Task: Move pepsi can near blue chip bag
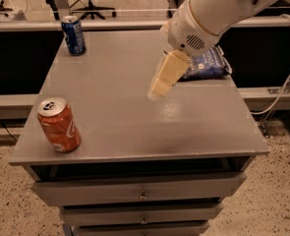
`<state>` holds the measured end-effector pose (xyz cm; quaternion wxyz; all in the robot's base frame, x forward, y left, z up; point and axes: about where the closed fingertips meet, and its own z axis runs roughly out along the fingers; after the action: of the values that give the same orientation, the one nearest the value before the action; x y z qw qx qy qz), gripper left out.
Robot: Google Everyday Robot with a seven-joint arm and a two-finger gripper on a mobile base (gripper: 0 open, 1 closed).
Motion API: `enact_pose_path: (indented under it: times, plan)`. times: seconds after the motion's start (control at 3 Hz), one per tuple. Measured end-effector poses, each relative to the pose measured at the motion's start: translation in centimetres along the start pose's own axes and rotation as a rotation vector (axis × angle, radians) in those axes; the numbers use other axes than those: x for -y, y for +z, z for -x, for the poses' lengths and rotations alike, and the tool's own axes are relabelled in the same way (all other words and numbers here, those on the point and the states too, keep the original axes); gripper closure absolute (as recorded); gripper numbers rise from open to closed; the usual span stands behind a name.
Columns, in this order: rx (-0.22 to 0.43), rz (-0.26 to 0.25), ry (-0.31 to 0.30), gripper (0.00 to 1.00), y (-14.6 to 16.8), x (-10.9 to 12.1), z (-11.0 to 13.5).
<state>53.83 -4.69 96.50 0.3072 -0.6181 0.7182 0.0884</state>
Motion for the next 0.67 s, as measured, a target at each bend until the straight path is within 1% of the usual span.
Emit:
enact_pose_path:
  times: [0.33,0.67]
  plan:
    - [0.045,-0.007,0.016,0.00,0.9,0.4,0.5]
    - [0.152,-0.023,0.046,0.00,5.2,3.4,2.9]
